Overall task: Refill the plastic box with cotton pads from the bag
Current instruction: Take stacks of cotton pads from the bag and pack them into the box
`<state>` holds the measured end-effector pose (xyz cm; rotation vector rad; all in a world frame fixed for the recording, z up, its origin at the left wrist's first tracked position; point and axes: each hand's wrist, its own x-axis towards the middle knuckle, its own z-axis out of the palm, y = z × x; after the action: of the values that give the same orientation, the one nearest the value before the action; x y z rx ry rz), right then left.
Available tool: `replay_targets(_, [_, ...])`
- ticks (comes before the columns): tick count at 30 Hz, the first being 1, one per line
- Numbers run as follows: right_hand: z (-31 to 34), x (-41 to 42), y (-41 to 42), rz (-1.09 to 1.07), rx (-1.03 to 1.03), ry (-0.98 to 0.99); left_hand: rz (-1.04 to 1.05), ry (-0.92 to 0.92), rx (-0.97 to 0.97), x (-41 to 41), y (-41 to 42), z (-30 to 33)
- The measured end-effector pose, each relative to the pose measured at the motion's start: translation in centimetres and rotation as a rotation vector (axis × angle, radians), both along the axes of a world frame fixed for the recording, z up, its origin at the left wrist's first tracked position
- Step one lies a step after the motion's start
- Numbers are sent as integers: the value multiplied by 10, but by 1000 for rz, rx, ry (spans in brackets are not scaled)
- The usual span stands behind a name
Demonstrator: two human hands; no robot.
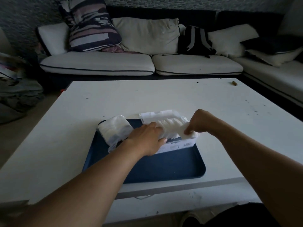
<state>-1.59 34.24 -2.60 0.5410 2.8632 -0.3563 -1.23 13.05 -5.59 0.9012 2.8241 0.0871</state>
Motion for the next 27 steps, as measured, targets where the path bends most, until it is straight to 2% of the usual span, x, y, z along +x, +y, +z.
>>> replay_targets(4, [-9,0,-3,-12,48,-14,25,3,39,-4,3,-1])
replay_targets(10, [-27,-5,-3,-62,39,149,32,51,-35,-4,6,-3])
replay_targets(13, [-40,-8,1,-126,-107,130,35,57,-32,-5,7,-2])
replay_targets(18, [-45,-3,0,-258,-441,-50,62,9,-23,-3,8,-2])
replay_targets(23, [-42,-5,11,-232,-536,-143,93,-57,23,-3,8,-2])
replay_targets(25, [-29,-6,19,-250,-590,-122,103,-47,10,-3,7,0])
replay_targets(27, [-15,-9,28,-299,-640,-2,113,-45,-12,-3,7,-1])
